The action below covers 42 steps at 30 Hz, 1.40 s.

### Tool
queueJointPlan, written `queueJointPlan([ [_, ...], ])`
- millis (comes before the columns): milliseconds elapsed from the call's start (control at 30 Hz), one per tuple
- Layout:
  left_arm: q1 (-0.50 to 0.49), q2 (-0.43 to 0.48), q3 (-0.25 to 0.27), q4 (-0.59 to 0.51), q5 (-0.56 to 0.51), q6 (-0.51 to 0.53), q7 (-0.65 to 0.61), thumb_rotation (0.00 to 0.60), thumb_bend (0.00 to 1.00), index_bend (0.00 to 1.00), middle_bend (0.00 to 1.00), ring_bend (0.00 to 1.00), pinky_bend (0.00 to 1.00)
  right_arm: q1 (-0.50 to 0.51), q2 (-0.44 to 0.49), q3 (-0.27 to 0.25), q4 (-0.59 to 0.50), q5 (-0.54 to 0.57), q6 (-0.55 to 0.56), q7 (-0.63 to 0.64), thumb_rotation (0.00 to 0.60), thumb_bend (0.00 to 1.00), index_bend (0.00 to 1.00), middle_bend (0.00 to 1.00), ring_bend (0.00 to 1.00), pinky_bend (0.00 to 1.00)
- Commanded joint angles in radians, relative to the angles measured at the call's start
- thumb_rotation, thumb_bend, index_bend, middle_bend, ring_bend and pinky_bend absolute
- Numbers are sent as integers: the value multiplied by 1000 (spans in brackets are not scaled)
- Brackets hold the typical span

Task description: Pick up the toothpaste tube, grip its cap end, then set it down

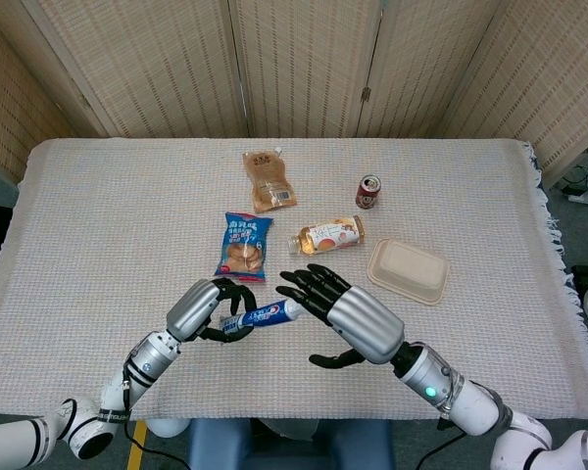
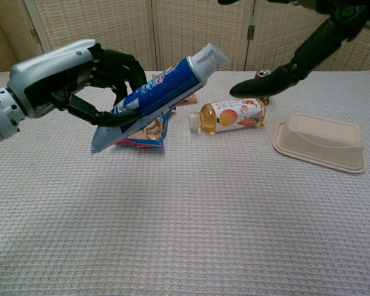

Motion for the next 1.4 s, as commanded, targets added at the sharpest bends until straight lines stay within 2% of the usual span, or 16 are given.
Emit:
queueJointPlan([
  [33,-5,-15,-3,6,4,7,-2,600,700,741,783,668,466,37,9,15,-14,39,-50,40,355,144,0,0,0,0],
  [333,-13,-44,-7,15,1,17,-6,600,702,746,788,669,463,61,-28,17,13,62,-67,90,242,65,0,0,0,0],
  [767,-11,-55,-15,18,0,49,-42,600,704,750,791,669,463,61,-56,5,73,41,-40,190,233,62,0,0,0,0],
  [1200,-11,-66,-11,28,14,71,4,600,706,758,799,671,463,86,-105,20,108,54,-34,264,231,63,0,0,0,0],
  [1400,-12,-73,-13,38,24,85,38,600,707,762,801,671,463,110,-111,20,115,87,-81,283,231,62,0,0,0,0],
])
